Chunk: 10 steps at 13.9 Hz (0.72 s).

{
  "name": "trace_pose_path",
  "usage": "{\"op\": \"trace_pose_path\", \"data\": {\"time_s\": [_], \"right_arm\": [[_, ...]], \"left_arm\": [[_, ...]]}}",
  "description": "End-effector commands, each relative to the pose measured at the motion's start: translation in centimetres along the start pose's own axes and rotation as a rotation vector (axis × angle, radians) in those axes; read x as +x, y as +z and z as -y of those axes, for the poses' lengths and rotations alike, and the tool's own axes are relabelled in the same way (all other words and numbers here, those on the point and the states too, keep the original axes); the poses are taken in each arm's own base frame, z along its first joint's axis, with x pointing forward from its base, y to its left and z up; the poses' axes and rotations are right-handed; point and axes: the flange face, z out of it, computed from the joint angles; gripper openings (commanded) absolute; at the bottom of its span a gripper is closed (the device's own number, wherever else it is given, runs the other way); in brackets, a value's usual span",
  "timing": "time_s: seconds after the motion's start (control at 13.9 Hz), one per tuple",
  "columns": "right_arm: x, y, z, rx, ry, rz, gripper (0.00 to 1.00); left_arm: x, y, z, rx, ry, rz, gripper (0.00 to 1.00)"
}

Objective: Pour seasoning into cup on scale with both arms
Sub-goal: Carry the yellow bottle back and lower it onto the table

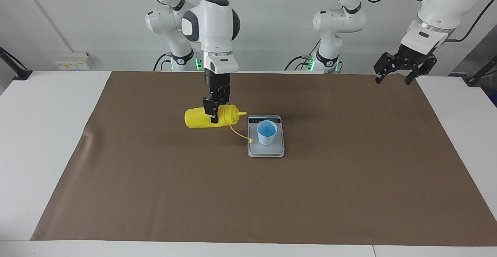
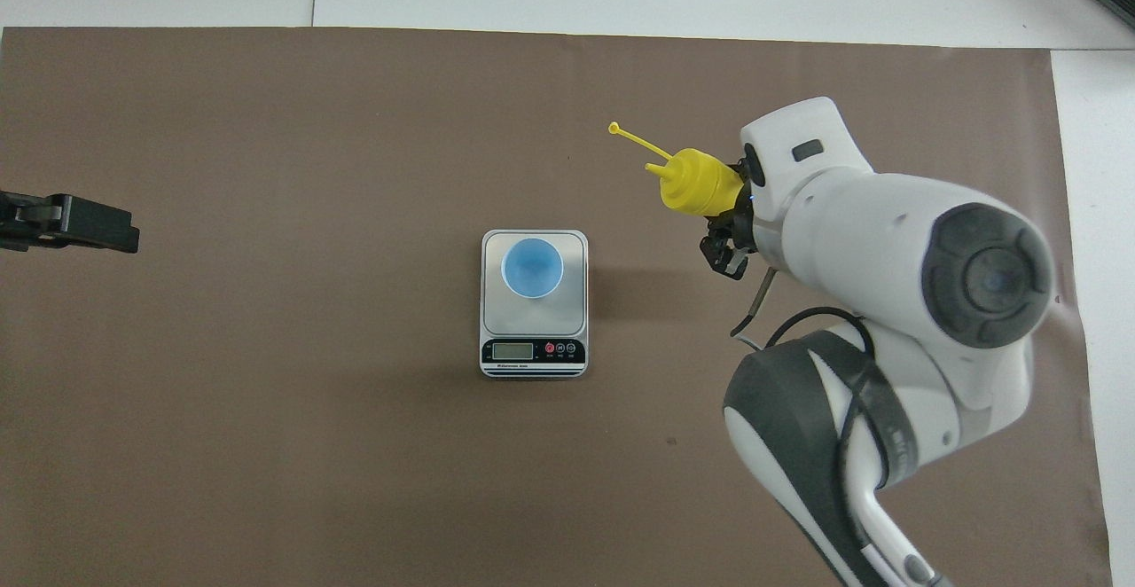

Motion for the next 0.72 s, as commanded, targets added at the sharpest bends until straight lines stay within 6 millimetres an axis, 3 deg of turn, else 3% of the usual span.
{"op": "trace_pose_path", "data": {"time_s": [0.0,0.29,0.5,0.65], "right_arm": [[-4.2,-0.5,-3.2,0.052,0.035,-0.14,0.0],[-11.6,0.3,-6.5,0.14,0.151,-0.338,0.0],[-17.9,2.7,-7.3,0.179,0.19,-0.518,0.0],[-21.4,4.9,-6.7,0.191,0.218,-0.621,0.0]], "left_arm": [[-0.8,-0.1,0.3,-0.014,-0.004,-0.005,1.0],[-0.8,-0.1,0.3,-0.014,-0.004,-0.005,1.0],[-0.8,-0.1,0.3,-0.014,-0.004,-0.005,1.0],[-0.8,-0.1,0.3,-0.014,-0.004,-0.005,1.0]]}}
